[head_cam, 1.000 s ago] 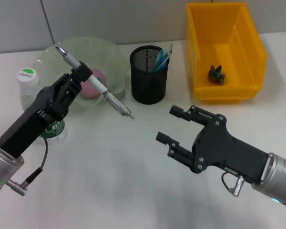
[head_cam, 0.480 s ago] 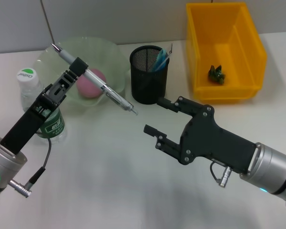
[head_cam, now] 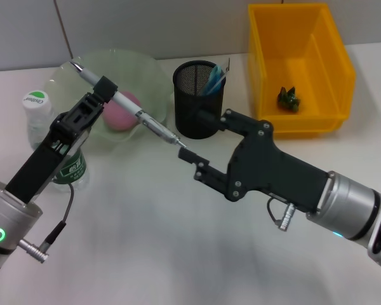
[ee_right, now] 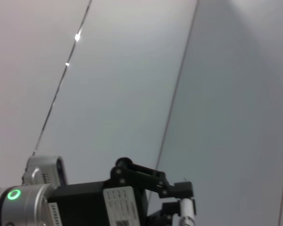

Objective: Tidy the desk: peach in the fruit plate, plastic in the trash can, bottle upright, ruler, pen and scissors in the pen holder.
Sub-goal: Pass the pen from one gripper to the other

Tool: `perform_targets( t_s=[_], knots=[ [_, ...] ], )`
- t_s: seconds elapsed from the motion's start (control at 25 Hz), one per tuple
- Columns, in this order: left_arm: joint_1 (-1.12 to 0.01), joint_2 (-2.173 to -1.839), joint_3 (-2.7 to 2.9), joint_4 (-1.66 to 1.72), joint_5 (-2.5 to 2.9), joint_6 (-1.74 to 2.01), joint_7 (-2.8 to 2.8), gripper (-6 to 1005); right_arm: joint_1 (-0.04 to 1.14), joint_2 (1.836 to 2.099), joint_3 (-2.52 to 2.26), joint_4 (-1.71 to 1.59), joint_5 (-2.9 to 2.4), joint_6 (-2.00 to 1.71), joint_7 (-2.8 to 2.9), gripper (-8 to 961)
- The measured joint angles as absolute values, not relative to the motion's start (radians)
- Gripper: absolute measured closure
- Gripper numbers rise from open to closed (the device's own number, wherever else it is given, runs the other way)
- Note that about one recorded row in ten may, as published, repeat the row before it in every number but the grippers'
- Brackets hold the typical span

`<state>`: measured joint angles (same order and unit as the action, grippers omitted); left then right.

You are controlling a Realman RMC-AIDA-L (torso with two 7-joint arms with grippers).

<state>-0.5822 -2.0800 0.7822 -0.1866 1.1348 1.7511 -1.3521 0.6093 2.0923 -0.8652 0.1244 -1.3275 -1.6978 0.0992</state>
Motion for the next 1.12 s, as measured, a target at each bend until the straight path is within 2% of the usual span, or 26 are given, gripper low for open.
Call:
perform_targets(
  t_s=[0.48,1.12],
  knots=[
    [-0.597,-2.08,0.736,-0.22,1.138,1.729,-1.39,822,0.675,2.092,-0.8,0.221,-1.358,-1.658,-0.043,409],
    [-0.594,-2.08,0.733,-0.233,1.138,1.727,-1.414,818,0.675,2.092,-0.409,0.278,-1.727,-1.549,-0.172,409]
  ],
)
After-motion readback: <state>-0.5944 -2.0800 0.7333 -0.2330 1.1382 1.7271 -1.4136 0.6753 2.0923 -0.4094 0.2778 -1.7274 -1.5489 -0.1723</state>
